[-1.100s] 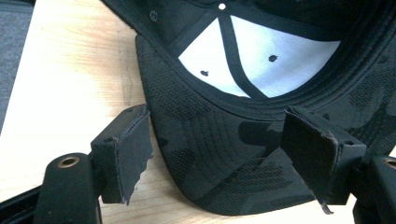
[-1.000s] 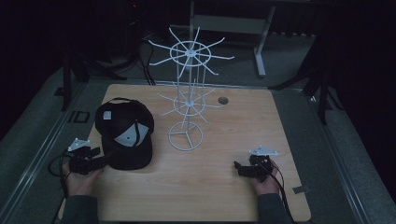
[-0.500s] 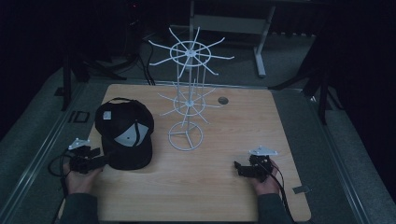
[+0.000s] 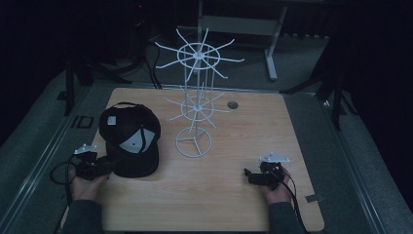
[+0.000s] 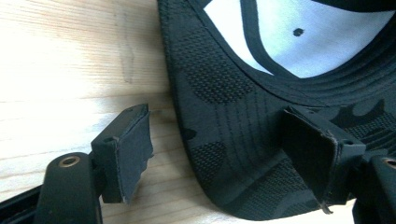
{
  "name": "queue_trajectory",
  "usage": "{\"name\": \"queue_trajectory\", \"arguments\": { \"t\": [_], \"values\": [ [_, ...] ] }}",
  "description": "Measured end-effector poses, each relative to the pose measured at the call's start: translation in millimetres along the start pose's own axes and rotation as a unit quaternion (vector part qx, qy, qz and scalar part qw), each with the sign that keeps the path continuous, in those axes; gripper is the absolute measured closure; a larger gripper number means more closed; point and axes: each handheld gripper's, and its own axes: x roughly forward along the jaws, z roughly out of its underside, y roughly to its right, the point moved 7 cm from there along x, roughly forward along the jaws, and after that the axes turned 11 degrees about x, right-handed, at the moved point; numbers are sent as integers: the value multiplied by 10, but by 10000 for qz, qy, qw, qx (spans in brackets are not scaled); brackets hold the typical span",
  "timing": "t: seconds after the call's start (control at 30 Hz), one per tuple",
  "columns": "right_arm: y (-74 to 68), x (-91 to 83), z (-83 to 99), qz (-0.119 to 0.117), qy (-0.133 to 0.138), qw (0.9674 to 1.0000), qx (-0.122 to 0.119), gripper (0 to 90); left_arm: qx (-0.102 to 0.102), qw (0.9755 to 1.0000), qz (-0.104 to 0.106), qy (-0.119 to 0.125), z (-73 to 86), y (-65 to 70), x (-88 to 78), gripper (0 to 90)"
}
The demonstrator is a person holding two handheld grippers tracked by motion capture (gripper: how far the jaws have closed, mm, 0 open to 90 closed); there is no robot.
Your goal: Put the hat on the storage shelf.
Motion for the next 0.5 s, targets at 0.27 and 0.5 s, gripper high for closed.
{"name": "queue_trajectory", "arguments": {
  "t": [0.27, 0.5],
  "values": [
    [0, 1, 0, 1, 2, 10000, -3, 140, 176, 9997, 155, 104, -24, 80, -41, 391],
    [1, 1, -1, -1, 3, 10000, -6, 140, 337, 9986, 401, 94, -25, 178, -23, 448]
  ]
}}
